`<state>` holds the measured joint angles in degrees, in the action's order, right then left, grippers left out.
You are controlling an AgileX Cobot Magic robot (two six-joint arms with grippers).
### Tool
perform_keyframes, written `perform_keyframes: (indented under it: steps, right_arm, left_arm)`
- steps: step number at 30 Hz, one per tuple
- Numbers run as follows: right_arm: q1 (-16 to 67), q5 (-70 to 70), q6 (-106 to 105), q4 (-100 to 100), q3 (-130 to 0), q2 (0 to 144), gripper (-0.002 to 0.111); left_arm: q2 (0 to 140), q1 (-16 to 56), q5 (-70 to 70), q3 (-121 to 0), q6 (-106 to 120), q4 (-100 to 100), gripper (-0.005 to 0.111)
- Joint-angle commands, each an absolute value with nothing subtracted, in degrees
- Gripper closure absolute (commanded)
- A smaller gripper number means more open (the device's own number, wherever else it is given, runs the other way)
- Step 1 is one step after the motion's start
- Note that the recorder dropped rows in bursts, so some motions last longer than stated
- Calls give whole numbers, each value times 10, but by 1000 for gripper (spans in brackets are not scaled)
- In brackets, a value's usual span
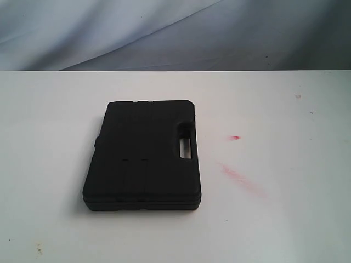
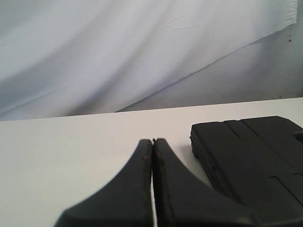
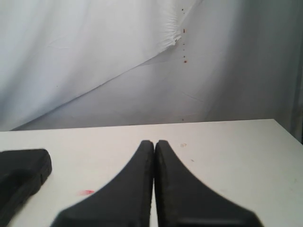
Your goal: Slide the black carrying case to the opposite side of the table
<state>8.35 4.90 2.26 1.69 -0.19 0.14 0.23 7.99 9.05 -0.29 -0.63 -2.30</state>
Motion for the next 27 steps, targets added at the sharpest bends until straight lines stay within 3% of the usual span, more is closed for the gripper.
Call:
perform_keyframes:
  steps: [1,4,15,21,27]
  right_arm:
    - [80,-12,35,99,0,0,108]
    - [80,-17,35,193,0,0,108]
    - [81,131,14,226,-103,1,108]
    - [81,221,-60,263,-168,91,108]
    - [81,298,-315,440,-259,254,108]
  left_arm:
    - [0,79,84,0,-14,-18,107]
    - [0,79,84,0,-14,-18,107]
    - [0,79,84,0,-14,-18,107]
    - [0,79,84,0,-14,-18,107]
    - [0,79,84,0,-14,-18,107]
